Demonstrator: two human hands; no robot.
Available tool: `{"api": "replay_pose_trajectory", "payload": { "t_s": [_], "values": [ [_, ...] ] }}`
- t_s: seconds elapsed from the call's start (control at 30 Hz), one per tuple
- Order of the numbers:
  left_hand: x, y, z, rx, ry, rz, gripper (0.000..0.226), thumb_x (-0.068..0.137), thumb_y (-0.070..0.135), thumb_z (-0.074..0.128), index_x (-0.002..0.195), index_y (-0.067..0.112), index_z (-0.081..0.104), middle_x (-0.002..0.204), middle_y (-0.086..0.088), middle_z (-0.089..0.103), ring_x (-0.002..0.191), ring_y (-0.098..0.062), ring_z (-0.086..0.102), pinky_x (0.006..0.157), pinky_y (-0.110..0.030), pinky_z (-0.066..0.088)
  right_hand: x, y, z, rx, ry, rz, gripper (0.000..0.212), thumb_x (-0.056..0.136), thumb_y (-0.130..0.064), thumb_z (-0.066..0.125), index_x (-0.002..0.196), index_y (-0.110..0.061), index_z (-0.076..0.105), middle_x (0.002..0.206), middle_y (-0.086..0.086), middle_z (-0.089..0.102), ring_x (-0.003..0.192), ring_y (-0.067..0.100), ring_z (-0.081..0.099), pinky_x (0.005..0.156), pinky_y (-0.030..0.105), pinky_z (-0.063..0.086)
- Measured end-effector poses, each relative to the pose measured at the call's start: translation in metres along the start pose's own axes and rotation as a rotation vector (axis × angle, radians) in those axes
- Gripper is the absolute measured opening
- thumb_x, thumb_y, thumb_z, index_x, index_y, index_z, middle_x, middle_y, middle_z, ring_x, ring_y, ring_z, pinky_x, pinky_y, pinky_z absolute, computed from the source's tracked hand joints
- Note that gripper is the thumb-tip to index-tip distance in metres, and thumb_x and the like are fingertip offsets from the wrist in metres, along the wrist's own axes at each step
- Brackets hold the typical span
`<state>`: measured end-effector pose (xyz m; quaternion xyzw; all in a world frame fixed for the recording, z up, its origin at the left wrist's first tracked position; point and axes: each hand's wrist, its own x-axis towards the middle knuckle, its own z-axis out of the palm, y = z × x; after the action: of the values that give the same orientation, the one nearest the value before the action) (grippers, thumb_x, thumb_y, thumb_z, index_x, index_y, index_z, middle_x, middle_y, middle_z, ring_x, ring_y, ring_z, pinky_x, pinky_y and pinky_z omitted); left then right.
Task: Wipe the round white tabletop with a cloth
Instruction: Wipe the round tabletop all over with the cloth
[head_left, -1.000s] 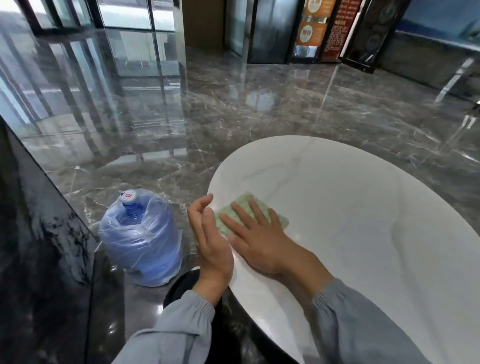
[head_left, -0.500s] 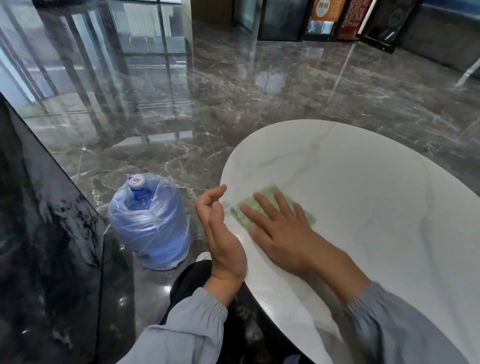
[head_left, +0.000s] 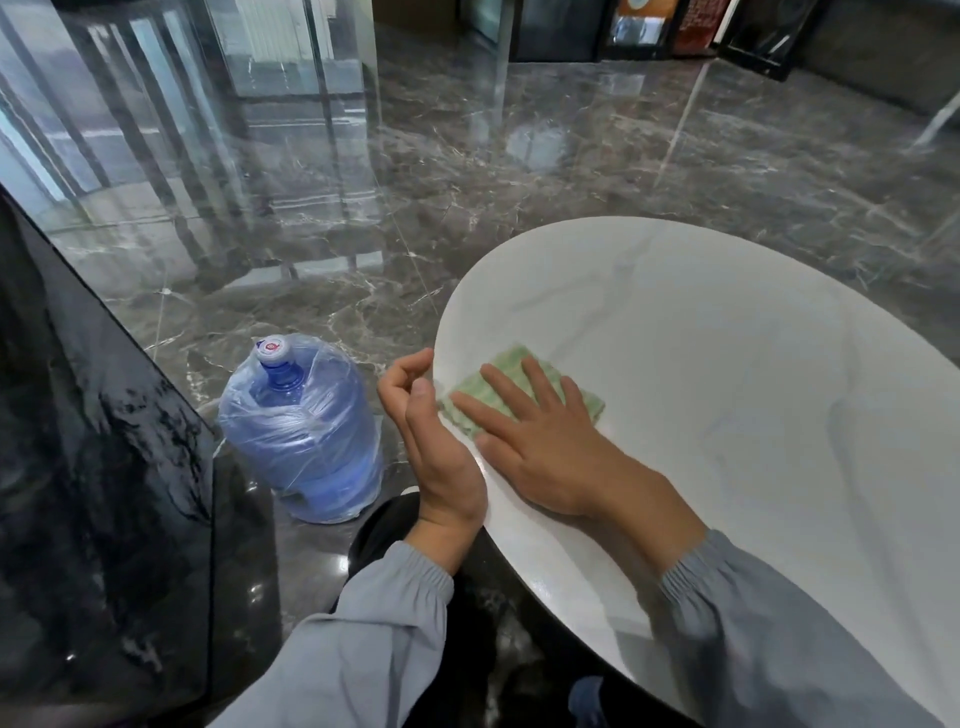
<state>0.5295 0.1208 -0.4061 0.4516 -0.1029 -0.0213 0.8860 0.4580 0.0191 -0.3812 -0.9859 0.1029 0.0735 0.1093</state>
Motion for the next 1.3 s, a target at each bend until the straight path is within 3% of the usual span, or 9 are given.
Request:
{"api": "replay_pose_trajectory", "payload": {
  "t_s": [0.3, 0.43, 0.57, 0.67, 0.77, 0.9, 1.07, 1.23, 1.3],
  "values": [
    [-0.002, -0.001, 0.001, -0.035, -0.014, 0.027, 0.027, 0.102, 0.031, 0.039, 0.117, 0.015, 0.053, 0.103, 0.020, 0.069, 0.098, 0.001, 0.065, 0.081, -0.015, 0.052, -0.157, -0.015, 0.028, 0.002, -0.046, 0.117, 0.050, 0.107, -0.059, 0.011, 0.146, -0.071, -0.017, 0.157, -0.029, -0.040, 0.144, 0.016, -0.046, 0.115, 0.048, -0.027],
    [-0.002, -0.001, 0.002, -0.033, -0.011, 0.027, 0.026, 0.104, 0.027, 0.036, 0.118, 0.013, 0.053, 0.103, 0.021, 0.069, 0.099, 0.003, 0.064, 0.082, -0.013, 0.051, -0.126, -0.015, 0.025, 0.035, 0.002, 0.168, 0.050, 0.101, -0.062, 0.003, 0.145, -0.073, -0.017, 0.160, -0.028, -0.035, 0.144, 0.014, -0.045, 0.117, 0.051, -0.026],
    [-0.001, -0.002, 0.000, -0.040, -0.022, 0.010, 0.025, 0.105, 0.027, 0.036, 0.119, 0.014, 0.053, 0.107, 0.018, 0.071, 0.101, -0.001, 0.066, 0.084, -0.016, 0.053, -0.041, -0.004, 0.014, 0.020, 0.044, 0.187, 0.051, 0.104, -0.059, 0.010, 0.150, -0.067, -0.011, 0.169, -0.019, -0.020, 0.153, 0.025, -0.032, 0.121, 0.061, -0.015],
    [0.000, -0.002, -0.002, -0.031, -0.024, -0.005, 0.027, 0.103, 0.033, 0.041, 0.118, 0.016, 0.056, 0.114, 0.008, 0.068, 0.110, -0.011, 0.064, 0.092, -0.024, 0.052, 0.025, -0.001, 0.001, 0.022, -0.010, 0.181, 0.050, 0.105, -0.057, 0.012, 0.151, -0.066, -0.006, 0.171, -0.015, -0.017, 0.154, 0.031, -0.028, 0.119, 0.065, -0.014],
    [0.000, -0.003, -0.003, -0.005, -0.012, 0.011, 0.027, 0.104, 0.031, 0.040, 0.118, 0.015, 0.057, 0.114, 0.010, 0.068, 0.111, -0.006, 0.063, 0.092, -0.018, 0.050, 0.052, -0.002, -0.006, 0.011, -0.077, 0.161, 0.051, 0.105, -0.057, 0.013, 0.153, -0.064, -0.005, 0.170, -0.013, -0.019, 0.153, 0.032, -0.030, 0.117, 0.065, -0.015],
    [0.000, -0.001, -0.003, -0.004, -0.001, -0.013, 0.030, 0.101, 0.036, 0.042, 0.117, 0.016, 0.057, 0.118, 0.000, 0.064, 0.114, -0.014, 0.062, 0.095, -0.027, 0.050, 0.006, -0.004, 0.001, 0.010, -0.016, 0.081, 0.051, 0.107, -0.054, 0.014, 0.154, -0.063, -0.005, 0.170, -0.015, -0.018, 0.154, 0.027, -0.029, 0.120, 0.063, -0.013],
    [-0.001, 0.000, 0.001, 0.005, 0.000, -0.013, 0.026, 0.102, 0.034, 0.040, 0.113, 0.022, 0.060, 0.115, 0.003, 0.065, 0.106, -0.008, 0.063, 0.088, -0.019, 0.051, -0.105, -0.013, 0.019, 0.031, -0.014, 0.042, 0.052, 0.107, -0.054, 0.013, 0.151, -0.066, -0.013, 0.166, -0.023, -0.027, 0.149, 0.018, -0.038, 0.121, 0.055, -0.019],
    [0.000, -0.005, -0.001, 0.057, -0.017, 0.011, 0.025, 0.101, 0.038, 0.040, 0.112, 0.030, 0.062, 0.125, -0.017, 0.059, 0.127, -0.042, 0.052, 0.112, -0.054, 0.043, -0.185, -0.016, 0.028, -0.002, -0.052, 0.104, 0.049, 0.106, -0.058, 0.009, 0.151, -0.067, -0.009, 0.164, -0.025, -0.029, 0.151, 0.018, -0.036, 0.118, 0.049, -0.020],
    [0.000, -0.007, -0.002, 0.053, -0.020, 0.013, 0.026, 0.101, 0.038, 0.040, 0.112, 0.029, 0.062, 0.127, -0.019, 0.059, 0.127, -0.041, 0.052, 0.111, -0.051, 0.045, -0.181, -0.019, 0.029, 0.004, -0.056, 0.141, 0.050, 0.103, -0.060, 0.006, 0.150, -0.069, -0.009, 0.164, -0.026, -0.029, 0.150, 0.018, -0.037, 0.118, 0.050, -0.021]
  ]
}}
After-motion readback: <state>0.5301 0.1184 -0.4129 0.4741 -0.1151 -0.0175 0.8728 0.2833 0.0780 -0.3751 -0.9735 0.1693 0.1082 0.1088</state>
